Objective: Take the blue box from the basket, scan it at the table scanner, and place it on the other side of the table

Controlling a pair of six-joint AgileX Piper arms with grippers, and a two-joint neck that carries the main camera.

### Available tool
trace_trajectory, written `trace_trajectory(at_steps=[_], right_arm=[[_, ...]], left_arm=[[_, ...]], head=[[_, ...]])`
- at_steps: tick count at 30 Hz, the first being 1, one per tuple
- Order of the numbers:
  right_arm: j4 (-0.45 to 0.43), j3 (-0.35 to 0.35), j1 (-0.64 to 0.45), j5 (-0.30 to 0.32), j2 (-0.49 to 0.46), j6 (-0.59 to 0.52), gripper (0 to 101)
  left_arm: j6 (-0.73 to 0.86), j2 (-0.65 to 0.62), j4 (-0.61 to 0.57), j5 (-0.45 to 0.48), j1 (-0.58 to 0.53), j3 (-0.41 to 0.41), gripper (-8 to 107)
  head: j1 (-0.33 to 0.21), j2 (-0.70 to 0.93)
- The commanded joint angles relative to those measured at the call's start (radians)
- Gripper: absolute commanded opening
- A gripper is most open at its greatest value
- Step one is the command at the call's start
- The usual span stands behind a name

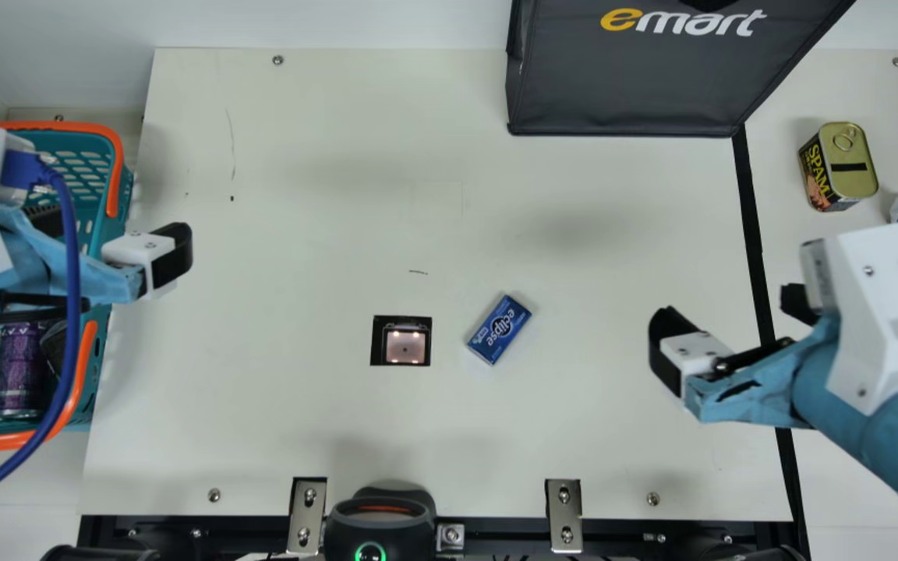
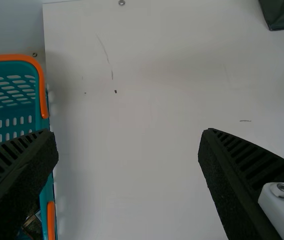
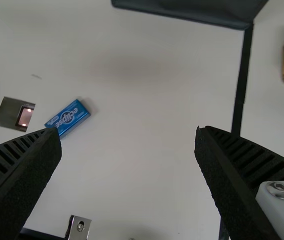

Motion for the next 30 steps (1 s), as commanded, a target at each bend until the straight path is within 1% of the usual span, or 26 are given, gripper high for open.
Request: trace_trajectory(at_steps=[1, 8, 11, 21, 30], right_arm=[[-0.002, 0.002, 0.045, 0.002, 0.013, 0.012, 95], [0.0, -0.001, 0.154, 0.002, 0.068, 0.081, 95], [-0.003, -0.003, 0.199, -0.009, 0.096, 0.119, 95], [-0.019, 0.004, 0.361, -0.077, 0.202, 0.239, 95], [-0.047, 0.046, 0.469, -0.145, 0.305, 0.322, 95]], left_arm=[[0.0, 0.0, 0.0, 0.0, 0.0, 0.0, 90], [0.0, 0.0, 0.0, 0.0, 0.0, 0.0, 90], [0.0, 0.0, 0.0, 0.0, 0.0, 0.0, 90], [0.0, 0.0, 0.0, 0.0, 0.0, 0.0, 90], [0.0, 0.0, 0.0, 0.0, 0.0, 0.0, 90]], head=[[-0.027, -0.001], [-0.027, -0.001], [-0.027, -0.001], [-0.027, -0.001], [-0.027, -0.001]])
